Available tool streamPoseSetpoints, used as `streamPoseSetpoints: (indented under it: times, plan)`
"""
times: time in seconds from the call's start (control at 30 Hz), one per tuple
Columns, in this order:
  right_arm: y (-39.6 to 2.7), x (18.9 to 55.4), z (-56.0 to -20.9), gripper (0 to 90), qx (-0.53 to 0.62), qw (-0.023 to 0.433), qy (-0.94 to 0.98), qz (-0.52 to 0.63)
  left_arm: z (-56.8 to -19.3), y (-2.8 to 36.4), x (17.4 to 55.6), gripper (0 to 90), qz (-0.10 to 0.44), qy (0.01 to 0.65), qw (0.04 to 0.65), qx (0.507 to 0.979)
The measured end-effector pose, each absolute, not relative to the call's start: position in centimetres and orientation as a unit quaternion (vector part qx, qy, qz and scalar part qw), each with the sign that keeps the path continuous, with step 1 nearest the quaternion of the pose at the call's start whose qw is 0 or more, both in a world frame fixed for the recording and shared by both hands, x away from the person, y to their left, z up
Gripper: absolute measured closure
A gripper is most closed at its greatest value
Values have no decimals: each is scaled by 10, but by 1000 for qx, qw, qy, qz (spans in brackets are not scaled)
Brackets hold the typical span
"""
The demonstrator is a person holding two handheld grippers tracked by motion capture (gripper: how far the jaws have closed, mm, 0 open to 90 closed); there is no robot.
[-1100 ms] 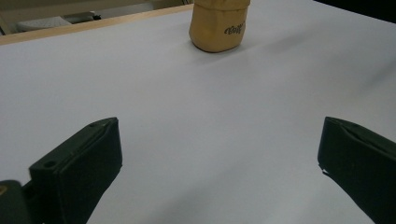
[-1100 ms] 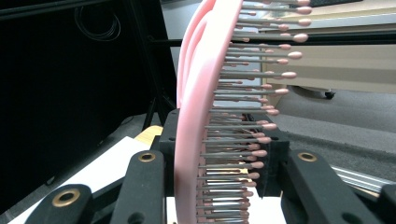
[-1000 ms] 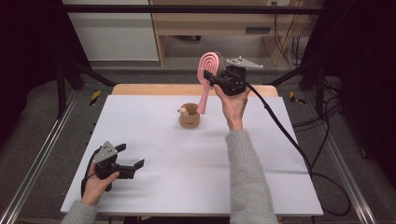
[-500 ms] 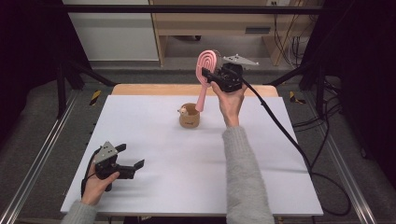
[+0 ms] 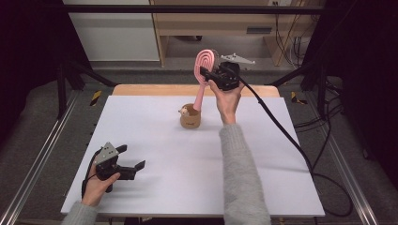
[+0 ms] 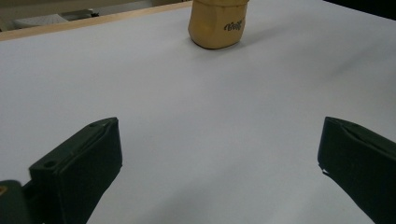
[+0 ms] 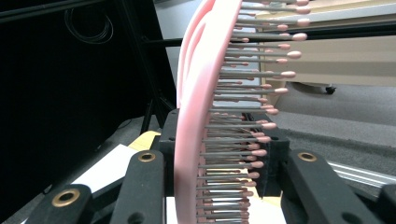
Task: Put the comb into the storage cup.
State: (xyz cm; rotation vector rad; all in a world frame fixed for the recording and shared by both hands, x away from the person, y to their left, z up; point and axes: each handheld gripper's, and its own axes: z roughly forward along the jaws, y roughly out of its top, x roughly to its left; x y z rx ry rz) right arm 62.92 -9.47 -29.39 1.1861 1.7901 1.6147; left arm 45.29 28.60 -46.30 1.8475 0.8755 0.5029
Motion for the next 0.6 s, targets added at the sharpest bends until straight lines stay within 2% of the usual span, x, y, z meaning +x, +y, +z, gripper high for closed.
streamPoseSetpoints:
  times: [0.6]
  plan:
    - [-85, 643, -309, 632, 436, 220, 650, 582, -464, 286, 453, 0, 206, 361, 495, 763]
